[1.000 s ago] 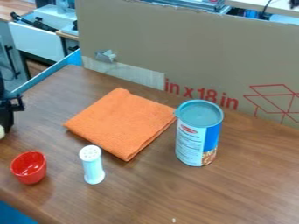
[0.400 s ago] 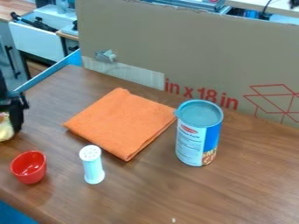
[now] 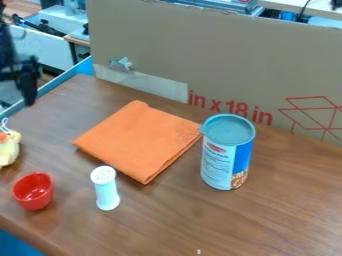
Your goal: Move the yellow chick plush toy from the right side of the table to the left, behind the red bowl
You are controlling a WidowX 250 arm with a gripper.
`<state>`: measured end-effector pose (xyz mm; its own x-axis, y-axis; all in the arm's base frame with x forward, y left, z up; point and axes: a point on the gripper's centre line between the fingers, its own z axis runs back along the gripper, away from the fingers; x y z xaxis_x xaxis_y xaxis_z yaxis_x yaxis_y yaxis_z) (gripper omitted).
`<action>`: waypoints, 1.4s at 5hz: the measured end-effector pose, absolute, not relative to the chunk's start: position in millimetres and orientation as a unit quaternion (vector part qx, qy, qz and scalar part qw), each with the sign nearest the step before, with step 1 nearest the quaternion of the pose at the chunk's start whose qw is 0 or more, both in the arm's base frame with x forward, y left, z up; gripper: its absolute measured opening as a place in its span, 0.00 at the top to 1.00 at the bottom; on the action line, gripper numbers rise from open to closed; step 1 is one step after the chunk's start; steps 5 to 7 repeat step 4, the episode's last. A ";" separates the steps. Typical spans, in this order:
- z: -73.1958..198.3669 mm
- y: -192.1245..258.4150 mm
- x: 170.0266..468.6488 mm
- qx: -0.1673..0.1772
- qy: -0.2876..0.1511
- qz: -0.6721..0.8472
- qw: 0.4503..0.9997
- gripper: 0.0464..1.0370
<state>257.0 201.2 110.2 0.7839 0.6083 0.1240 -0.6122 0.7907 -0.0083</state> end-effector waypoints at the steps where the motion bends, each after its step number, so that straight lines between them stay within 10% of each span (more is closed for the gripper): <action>1: 135.8 165.2 268.1 0.011 -0.069 0.266 0.962 0.04; 4: 121.8 31.4 291.8 -0.047 -0.056 0.038 0.997 0.04; 7: 121.8 31.4 291.8 -0.047 -0.056 0.038 0.997 0.04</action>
